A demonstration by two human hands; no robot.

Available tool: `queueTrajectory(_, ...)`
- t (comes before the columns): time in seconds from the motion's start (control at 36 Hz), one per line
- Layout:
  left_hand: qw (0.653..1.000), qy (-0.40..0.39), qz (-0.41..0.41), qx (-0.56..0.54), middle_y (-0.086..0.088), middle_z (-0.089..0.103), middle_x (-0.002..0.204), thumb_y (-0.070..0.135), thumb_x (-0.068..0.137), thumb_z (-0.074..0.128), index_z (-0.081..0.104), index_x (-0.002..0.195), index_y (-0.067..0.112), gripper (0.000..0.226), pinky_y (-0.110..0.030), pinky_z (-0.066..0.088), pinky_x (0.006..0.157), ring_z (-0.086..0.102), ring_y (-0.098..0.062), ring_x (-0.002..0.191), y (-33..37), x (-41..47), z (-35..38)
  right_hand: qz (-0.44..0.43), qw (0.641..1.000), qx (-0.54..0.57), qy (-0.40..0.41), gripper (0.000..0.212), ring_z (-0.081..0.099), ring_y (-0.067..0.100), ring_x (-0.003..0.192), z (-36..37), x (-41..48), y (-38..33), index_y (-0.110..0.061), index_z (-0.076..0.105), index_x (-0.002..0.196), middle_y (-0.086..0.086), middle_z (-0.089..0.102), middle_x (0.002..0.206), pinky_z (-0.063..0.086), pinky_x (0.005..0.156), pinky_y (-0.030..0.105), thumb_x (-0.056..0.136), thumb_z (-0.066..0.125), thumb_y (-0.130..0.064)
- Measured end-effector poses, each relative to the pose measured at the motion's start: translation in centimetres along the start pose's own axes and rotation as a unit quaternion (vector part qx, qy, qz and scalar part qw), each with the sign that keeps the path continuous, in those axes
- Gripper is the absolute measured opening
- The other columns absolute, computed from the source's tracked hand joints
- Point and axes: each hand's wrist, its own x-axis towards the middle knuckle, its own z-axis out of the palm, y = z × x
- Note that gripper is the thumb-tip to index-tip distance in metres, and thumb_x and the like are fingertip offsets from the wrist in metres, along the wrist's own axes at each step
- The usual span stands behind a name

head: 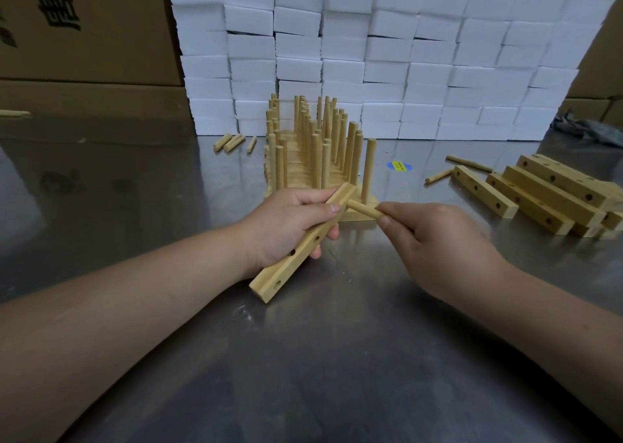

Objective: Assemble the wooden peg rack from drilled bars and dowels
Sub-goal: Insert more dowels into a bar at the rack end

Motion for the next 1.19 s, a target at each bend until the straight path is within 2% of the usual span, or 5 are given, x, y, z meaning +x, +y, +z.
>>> queueTrajectory(0.31, 1.000, -0.010, 0.001, 0.009, 0.000, 0.060, 0.063, 0.015, 0.094, 0.047, 0.052, 0.117, 0.032, 0.029, -0.017, 0.045, 0.049, 0.051, -0.008, 0.043, -0.4, 0.3, 0.0, 0.200, 0.938, 0.282, -0.025, 0.030, 0.028, 0.003, 0.031, 0.9, 0.4, 0.4, -0.019, 0.067, 0.069, -0.011, 0.030, 0.035, 0.024, 0.033, 0.011, 0.093, 0.052, -0.027)
queueTrajectory(0.56, 0.992, -0.050, -0.025, -0.117, -0.006, 0.066, 0.072, 0.004, 0.093, 0.033, 0.053, 0.119, 0.024, 0.038, -0.021, 0.047, 0.051, 0.051, -0.014, 0.048, -0.7, 0.6, -0.6, 0.182, 0.952, 0.244, -0.036, 0.050, 0.031, 0.010, 0.048, 0.6, 1.1, 0.5, 0.005, 0.061, 0.092, 0.006, 0.037, 0.058, 0.029, 0.050, 0.026, 0.093, 0.045, -0.042)
queueTrajectory(0.69, 0.992, -0.025, -0.024, -0.123, -0.005, 0.070, 0.071, 0.002, 0.092, 0.039, 0.058, 0.105, 0.011, 0.025, -0.021, 0.048, 0.046, 0.053, -0.013, 0.044, -0.6, 0.6, -0.7, 0.248, 0.919, 0.307, 0.016, 0.049, 0.051, 0.008, 0.044, -0.6, 1.1, 1.2, -0.020, 0.068, 0.088, -0.001, 0.060, 0.055, 0.039, 0.058, 0.029, 0.096, 0.030, -0.050)
queueTrajectory(0.83, 0.991, -0.020, -0.030, -0.132, -0.008, 0.071, 0.074, 0.003, 0.093, 0.039, 0.057, 0.104, 0.006, 0.022, -0.020, 0.046, 0.044, 0.052, -0.013, 0.042, -0.6, 0.7, -0.9, 0.309, 0.920, 0.229, 0.076, 0.029, 0.060, 0.025, 0.079, -0.9, 2.5, 3.8, -0.009, 0.066, 0.106, 0.009, 0.063, 0.086, 0.048, 0.077, 0.044, 0.095, 0.043, -0.025)
queueTrajectory(1.19, 0.984, -0.035, -0.057, -0.164, -0.010, 0.066, 0.062, 0.007, 0.094, 0.033, 0.054, 0.108, 0.009, 0.025, -0.020, 0.041, 0.037, 0.052, -0.013, 0.039, -0.9, 1.3, -1.3, 0.242, 0.923, -0.243, -0.175, 0.038, 0.049, 0.028, 0.114, 0.5, 11.8, 10.1, -0.011, 0.047, 0.130, 0.012, 0.050, 0.131, 0.040, 0.093, 0.035, 0.096, 0.037, -0.022)
